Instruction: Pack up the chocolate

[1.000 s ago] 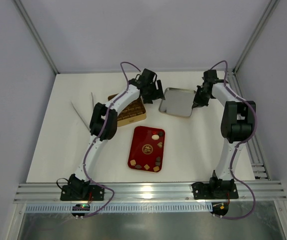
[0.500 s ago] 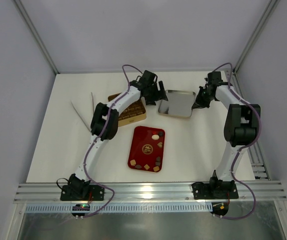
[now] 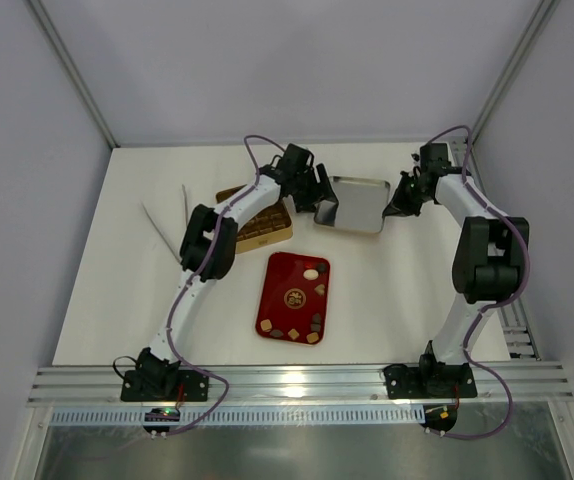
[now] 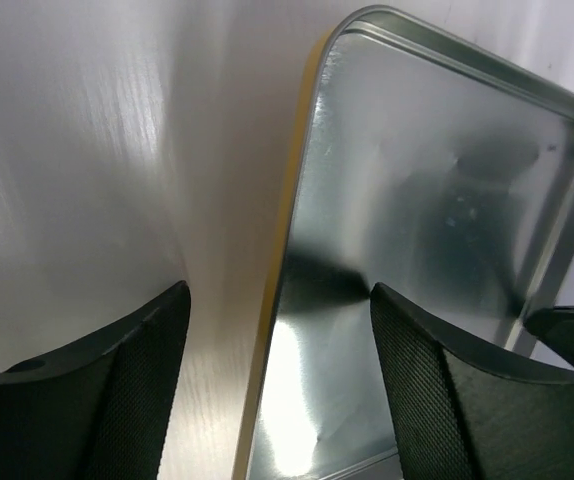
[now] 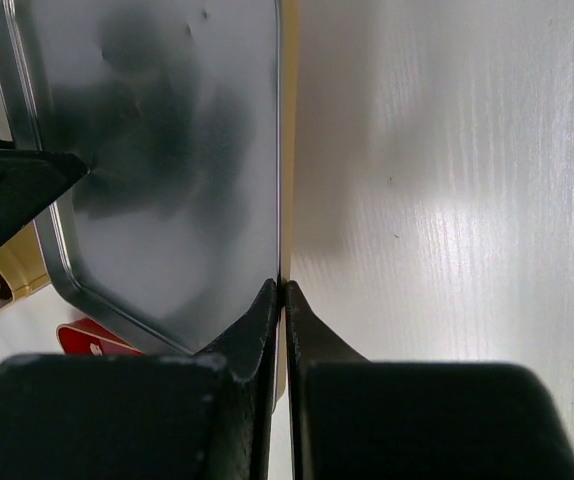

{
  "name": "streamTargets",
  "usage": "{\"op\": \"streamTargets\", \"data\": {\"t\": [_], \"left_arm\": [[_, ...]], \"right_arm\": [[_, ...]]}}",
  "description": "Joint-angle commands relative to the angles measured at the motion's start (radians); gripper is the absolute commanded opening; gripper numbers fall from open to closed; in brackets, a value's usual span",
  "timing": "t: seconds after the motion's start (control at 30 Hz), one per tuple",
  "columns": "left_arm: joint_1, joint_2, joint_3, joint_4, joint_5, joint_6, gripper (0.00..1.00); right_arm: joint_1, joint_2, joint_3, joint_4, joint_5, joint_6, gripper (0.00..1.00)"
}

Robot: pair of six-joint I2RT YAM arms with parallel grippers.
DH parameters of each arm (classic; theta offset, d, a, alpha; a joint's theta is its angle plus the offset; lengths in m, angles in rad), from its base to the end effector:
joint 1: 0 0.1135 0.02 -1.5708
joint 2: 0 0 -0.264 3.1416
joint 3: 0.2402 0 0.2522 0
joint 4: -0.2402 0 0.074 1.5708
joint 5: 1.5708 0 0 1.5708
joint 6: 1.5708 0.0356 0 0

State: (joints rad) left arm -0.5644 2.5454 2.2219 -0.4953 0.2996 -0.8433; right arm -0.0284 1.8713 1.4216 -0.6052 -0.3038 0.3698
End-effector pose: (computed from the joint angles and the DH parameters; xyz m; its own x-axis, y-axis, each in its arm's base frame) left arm 0.4705 -0.3103 0.1619 -0.9193 -0.2626 -0.2933 -0.0077 0.7569 -0.6535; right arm 0.3982 -0.0007 0.2193 -0.8542 0.3693 -0.3659 0.2020 0.8843 0.4209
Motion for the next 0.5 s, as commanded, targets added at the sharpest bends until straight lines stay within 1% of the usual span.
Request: {"op": "streamTargets", "data": {"t": [0.0,0.17,0.2,0.27,0.47], "left_arm": [[-0.005,-0.096,-0.060,0.067,0.050,-0.039,0.68],[-0.014,-0.180,-0.194,0.178,0.082,-0.118,0.59],[-0.015,-0.204,-0.214,0.204,0.084,-0.129,0.55],[-0.019,-0.226,-0.254,0.221,0.092,-0.146,0.48],[-0.020,-0.318,-0.355,0.294,0.113,-0.189,0.36]], "right_arm": [[-0.005,-0.075,-0.022,0.047,-0.049,0.018,0.04],[-0.005,-0.101,-0.059,0.067,-0.066,0.026,0.04],[-0.004,-0.107,-0.064,0.071,-0.067,0.026,0.04],[-0.004,-0.121,-0.079,0.074,-0.070,0.024,0.04],[-0.004,-0.161,-0.128,0.090,-0.078,0.027,0.04]]}}
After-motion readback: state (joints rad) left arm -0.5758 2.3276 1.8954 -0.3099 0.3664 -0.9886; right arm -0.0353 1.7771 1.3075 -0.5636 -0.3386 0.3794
